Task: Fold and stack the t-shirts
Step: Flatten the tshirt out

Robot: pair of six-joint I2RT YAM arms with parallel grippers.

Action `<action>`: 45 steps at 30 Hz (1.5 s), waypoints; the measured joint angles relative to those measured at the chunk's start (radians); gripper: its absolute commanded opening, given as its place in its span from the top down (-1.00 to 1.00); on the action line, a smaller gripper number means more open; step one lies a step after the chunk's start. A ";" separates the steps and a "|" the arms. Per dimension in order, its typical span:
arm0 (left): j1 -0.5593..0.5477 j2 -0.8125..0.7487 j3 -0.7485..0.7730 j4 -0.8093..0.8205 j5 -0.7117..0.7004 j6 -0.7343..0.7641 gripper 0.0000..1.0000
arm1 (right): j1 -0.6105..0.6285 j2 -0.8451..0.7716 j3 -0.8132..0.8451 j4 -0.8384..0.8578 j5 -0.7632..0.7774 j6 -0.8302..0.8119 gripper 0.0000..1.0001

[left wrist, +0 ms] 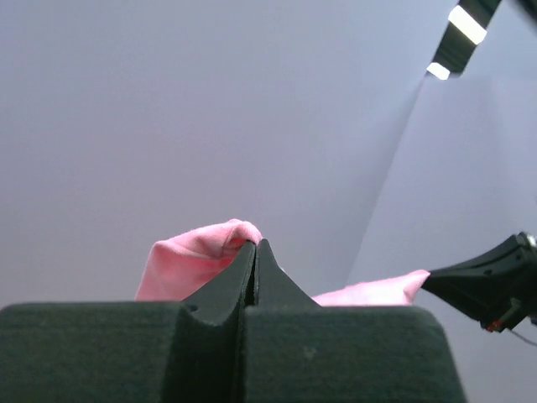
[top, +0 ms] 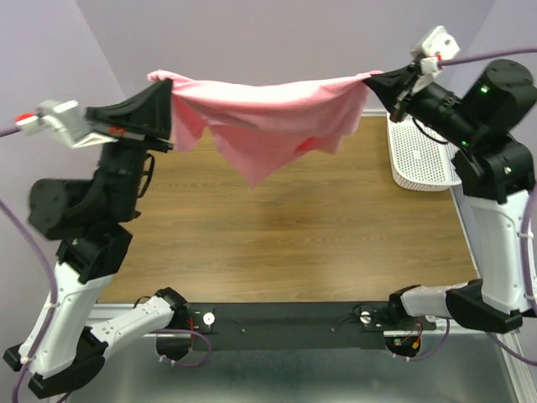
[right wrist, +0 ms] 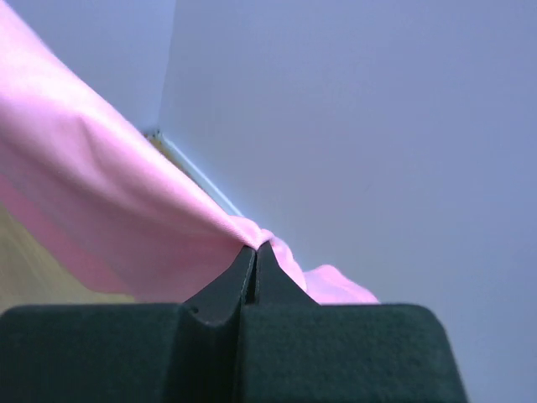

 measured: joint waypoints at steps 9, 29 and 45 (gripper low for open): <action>0.000 -0.105 -0.019 0.127 0.121 -0.001 1.00 | 0.002 -0.113 0.012 -0.015 -0.008 0.021 0.99; 0.000 -0.288 -0.437 0.093 0.474 -0.391 1.00 | -0.066 -0.262 -0.028 -0.100 -0.236 0.060 0.99; 0.101 -0.332 -1.031 -0.192 0.211 -0.801 -0.09 | 0.124 0.726 0.229 0.076 -0.187 0.228 -0.59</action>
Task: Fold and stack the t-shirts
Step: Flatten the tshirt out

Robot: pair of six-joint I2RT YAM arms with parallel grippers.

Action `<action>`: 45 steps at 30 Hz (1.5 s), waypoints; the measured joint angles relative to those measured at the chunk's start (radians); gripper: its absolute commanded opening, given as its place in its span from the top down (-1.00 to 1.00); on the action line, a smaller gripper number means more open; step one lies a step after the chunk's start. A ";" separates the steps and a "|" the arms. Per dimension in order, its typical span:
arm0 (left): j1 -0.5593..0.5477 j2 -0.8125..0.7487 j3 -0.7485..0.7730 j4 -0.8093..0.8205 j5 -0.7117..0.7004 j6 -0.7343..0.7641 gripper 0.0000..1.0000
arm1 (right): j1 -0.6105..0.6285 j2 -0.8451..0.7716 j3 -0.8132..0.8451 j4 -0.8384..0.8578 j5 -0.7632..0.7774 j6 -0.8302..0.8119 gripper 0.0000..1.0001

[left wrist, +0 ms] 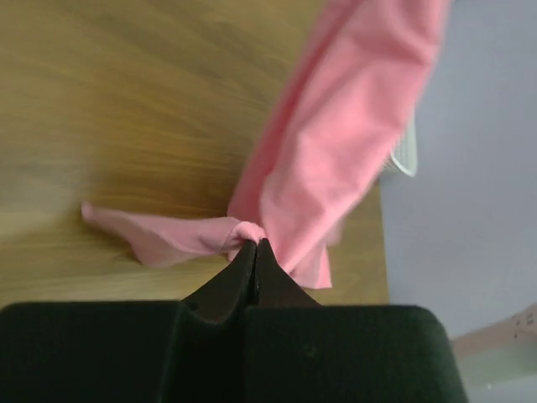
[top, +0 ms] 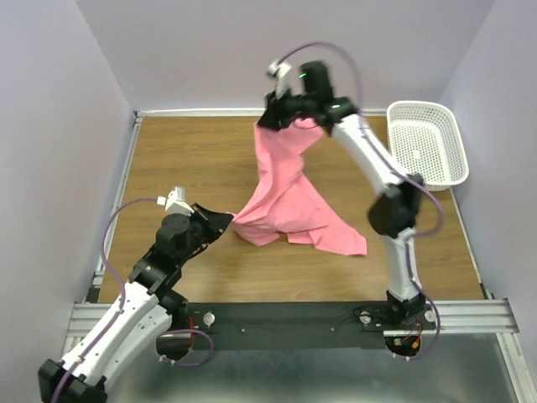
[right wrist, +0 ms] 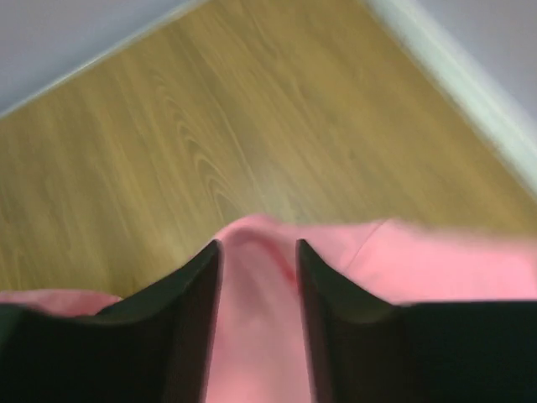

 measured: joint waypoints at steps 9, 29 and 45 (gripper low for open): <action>0.133 -0.307 -0.080 -0.139 -0.210 -0.119 -0.83 | 0.168 0.296 -0.063 -0.074 0.245 -0.028 -0.89; 0.083 0.933 0.655 0.082 0.136 0.610 -0.27 | -0.211 -0.592 -1.232 -0.021 0.143 -0.251 -0.50; -0.006 1.622 1.221 -0.238 -0.101 0.790 0.32 | -0.289 -0.593 -1.254 0.066 0.141 -0.117 -0.50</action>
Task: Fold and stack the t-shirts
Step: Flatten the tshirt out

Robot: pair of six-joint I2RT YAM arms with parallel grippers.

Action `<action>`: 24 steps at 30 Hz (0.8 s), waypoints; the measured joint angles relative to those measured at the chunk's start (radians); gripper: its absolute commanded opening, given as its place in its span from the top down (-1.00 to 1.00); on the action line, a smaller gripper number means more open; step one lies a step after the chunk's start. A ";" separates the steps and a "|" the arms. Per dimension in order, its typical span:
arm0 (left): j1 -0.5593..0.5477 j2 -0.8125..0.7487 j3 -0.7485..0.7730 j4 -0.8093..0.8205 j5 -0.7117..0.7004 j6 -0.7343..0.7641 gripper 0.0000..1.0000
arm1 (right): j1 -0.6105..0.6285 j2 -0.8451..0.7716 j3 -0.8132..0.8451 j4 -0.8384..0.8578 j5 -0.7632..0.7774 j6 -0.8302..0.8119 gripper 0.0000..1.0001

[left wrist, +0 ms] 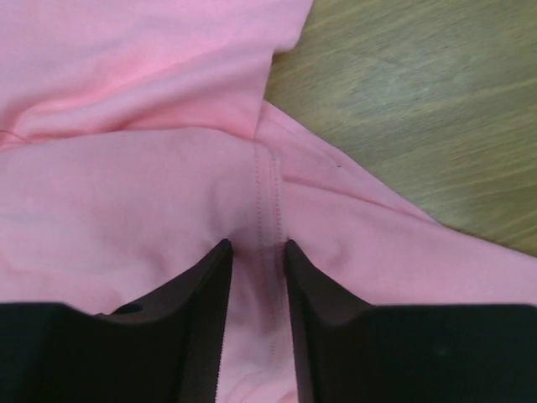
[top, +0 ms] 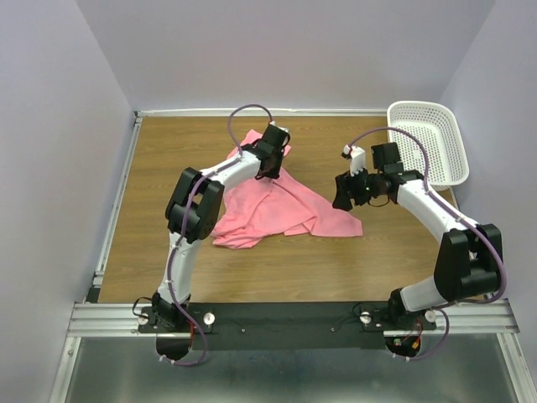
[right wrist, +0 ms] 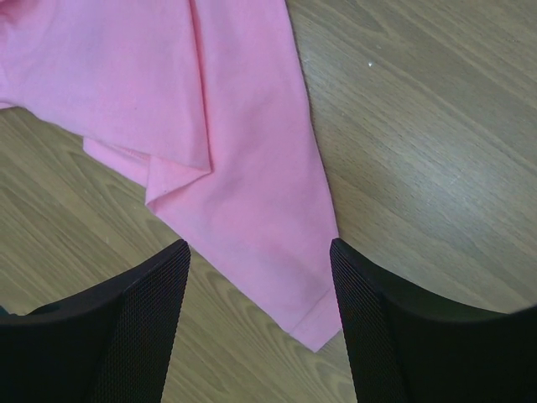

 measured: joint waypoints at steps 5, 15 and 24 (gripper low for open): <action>-0.011 0.001 0.049 -0.025 -0.059 0.018 0.94 | 0.000 0.002 0.000 0.003 -0.001 0.006 -0.50; -0.018 -0.094 -0.074 -0.001 -0.130 0.040 1.00 | -0.020 0.064 0.000 0.027 0.091 0.074 -0.41; 0.099 -0.447 -0.293 0.072 -0.093 0.049 1.00 | -0.041 0.161 0.000 0.032 0.131 0.121 -0.31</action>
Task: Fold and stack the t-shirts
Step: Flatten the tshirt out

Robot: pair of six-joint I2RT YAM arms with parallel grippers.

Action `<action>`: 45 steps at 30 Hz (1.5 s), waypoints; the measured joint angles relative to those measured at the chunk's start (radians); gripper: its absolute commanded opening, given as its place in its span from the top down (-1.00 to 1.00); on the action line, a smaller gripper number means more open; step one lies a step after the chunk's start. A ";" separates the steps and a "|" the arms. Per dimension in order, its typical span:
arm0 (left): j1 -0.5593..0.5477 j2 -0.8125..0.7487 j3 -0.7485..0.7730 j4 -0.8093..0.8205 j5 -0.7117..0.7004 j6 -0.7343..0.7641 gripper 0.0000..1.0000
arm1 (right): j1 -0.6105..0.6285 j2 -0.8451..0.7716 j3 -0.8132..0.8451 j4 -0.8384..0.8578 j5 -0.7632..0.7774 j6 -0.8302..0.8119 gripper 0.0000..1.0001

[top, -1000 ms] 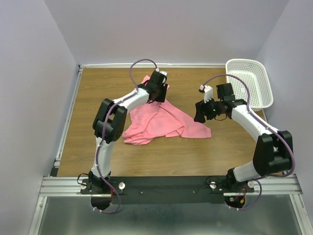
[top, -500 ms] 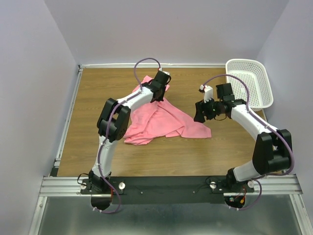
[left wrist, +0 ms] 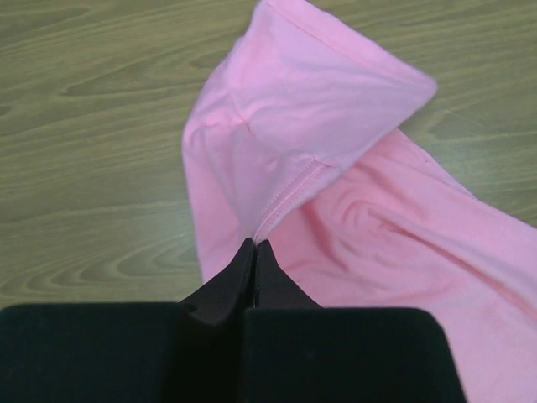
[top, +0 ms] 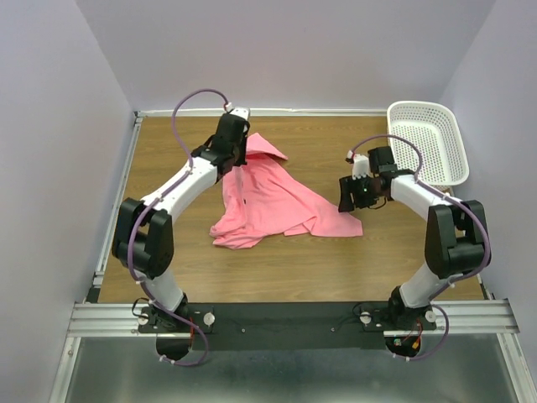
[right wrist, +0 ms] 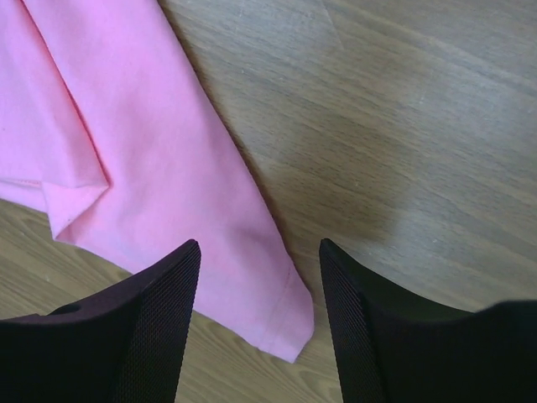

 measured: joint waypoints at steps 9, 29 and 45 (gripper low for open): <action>0.056 -0.108 -0.152 0.035 0.106 0.002 1.00 | 0.000 0.090 0.006 -0.005 -0.050 -0.006 0.90; 0.760 -0.631 -0.791 0.431 0.671 -0.379 1.00 | 0.305 -0.614 -0.099 -0.608 -0.314 -0.874 -0.14; 0.763 -0.659 -0.766 0.460 0.716 -0.345 1.00 | 0.302 -0.003 0.154 -0.106 -0.059 -0.332 -0.10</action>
